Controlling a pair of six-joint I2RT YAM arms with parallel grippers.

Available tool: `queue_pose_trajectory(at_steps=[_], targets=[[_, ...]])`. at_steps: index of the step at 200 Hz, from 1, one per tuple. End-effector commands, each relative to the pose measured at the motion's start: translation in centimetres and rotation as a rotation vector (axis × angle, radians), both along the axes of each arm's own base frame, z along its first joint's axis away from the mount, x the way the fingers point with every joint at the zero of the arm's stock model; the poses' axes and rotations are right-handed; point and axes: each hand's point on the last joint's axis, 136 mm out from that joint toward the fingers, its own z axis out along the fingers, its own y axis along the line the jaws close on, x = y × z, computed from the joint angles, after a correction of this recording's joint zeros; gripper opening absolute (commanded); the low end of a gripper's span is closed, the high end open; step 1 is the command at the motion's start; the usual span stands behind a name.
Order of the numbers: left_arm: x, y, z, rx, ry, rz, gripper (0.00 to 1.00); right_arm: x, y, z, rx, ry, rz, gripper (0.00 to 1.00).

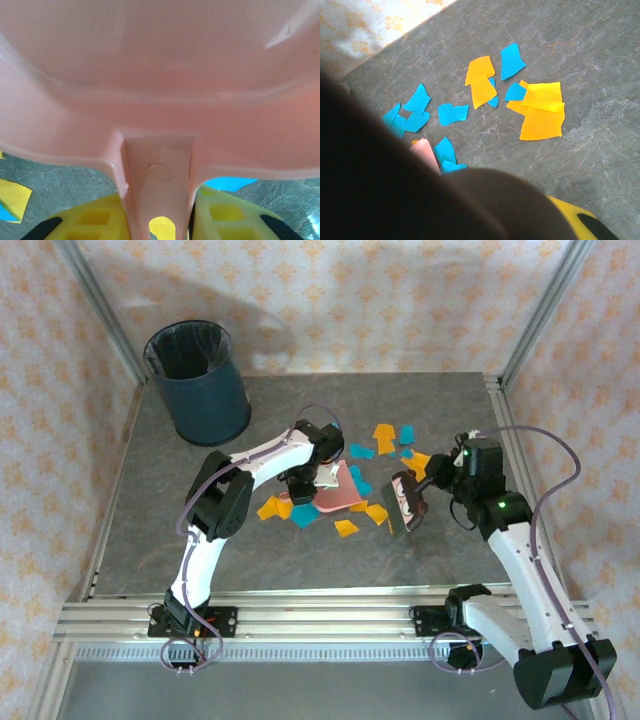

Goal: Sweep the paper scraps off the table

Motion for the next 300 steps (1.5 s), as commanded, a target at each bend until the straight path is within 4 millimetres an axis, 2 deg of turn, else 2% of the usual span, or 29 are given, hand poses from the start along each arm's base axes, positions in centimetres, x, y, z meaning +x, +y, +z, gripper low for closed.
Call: queue_pose_trajectory(at_steps=[1, 23, 57, 108, 135, 139, 150, 210, 220, 255, 281, 300], targets=[[-0.1, 0.0, 0.8, 0.008, -0.003, -0.015, 0.39, -0.2, -0.6, 0.0, -0.024, -0.011, -0.016, 0.00], [0.0, -0.1, 0.9, -0.019, -0.026, -0.002, 0.46, -0.2, -0.6, 0.0, -0.023, -0.014, -0.016, 0.00], [0.3, -0.1, 1.5, -0.153, -0.062, 0.066, 0.50, 0.1, -0.3, 0.1, -0.014, -0.013, -0.005, 0.00], [-0.5, 0.1, 1.2, -0.271, -0.099, 0.057, 0.50, 0.4, 0.0, 0.1, -0.006, -0.003, 0.003, 0.00], [-0.6, 0.2, 0.1, -0.298, -0.101, 0.063, 0.50, 0.6, 0.2, 0.1, 0.001, 0.006, 0.011, 0.00], [-0.4, 0.0, 1.0, -0.322, -0.121, 0.062, 0.50, 0.7, 0.2, 0.1, 0.001, 0.006, 0.011, 0.00], [-0.5, -0.2, 0.9, -0.342, -0.120, 0.062, 0.50, 0.7, 0.2, 0.1, 0.000, 0.008, 0.013, 0.00], [-0.4, -0.6, -0.4, -0.363, -0.111, 0.039, 0.49, 0.8, 0.2, 0.0, 0.001, 0.016, 0.011, 0.00], [-0.6, -0.4, -1.5, -0.344, -0.088, 0.041, 0.48, 0.8, 0.2, 0.1, 0.001, 0.015, 0.010, 0.00], [-0.9, 0.1, -2.3, -0.309, -0.066, 0.038, 0.43, 0.9, 0.2, 0.0, -0.001, 0.019, 0.009, 0.00], [-1.1, 0.3, -2.4, -0.298, -0.055, 0.040, 0.33, 1.0, 0.2, 0.1, 0.001, 0.016, 0.007, 0.00], [-1.2, 0.3, -1.6, -0.301, -0.061, 0.040, 0.24, 1.0, 0.3, 0.2, 0.005, 0.011, 0.009, 0.00]])
